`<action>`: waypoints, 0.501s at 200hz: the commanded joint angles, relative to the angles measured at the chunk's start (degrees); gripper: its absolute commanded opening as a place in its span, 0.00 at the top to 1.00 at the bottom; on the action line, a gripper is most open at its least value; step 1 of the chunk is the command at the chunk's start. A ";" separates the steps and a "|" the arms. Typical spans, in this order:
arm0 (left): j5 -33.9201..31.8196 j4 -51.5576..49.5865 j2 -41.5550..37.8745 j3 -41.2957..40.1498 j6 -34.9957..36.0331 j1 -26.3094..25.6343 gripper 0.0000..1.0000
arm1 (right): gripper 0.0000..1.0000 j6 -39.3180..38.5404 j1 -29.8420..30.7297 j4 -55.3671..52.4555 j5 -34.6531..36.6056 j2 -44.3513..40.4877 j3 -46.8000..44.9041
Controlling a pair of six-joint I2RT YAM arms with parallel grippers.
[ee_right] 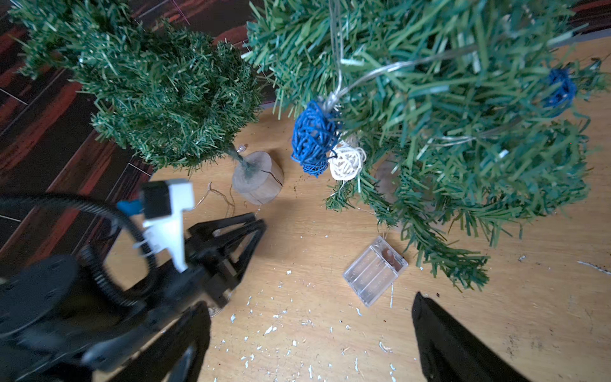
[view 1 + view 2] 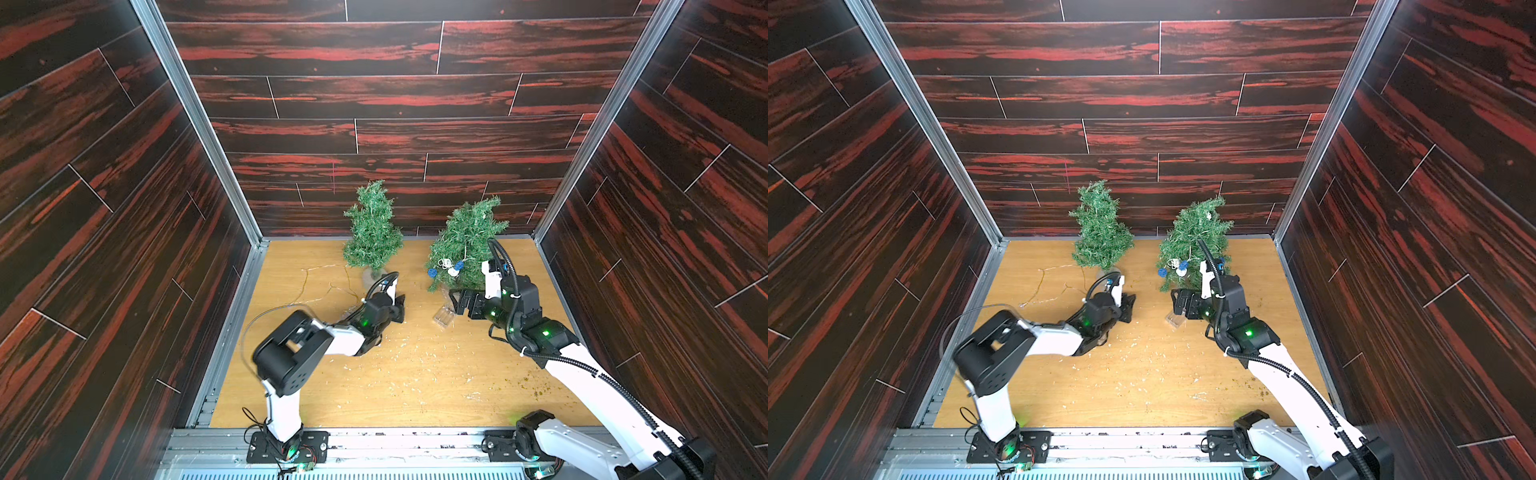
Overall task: Remove string lights from the small christmas tree
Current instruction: Move the christmas tree to the center of the board.
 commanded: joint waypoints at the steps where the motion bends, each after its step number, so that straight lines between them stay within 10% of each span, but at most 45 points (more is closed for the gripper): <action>1: -3.33 1.73 4.27 5.18 -3.18 0.20 0.65 | 0.01 0.78 -0.18 0.26 -0.68 -1.63 0.67; 100: -10.33 -6.93 17.91 21.59 -12.87 1.34 0.65 | 0.01 0.00 -0.22 -0.60 -0.94 -5.07 1.24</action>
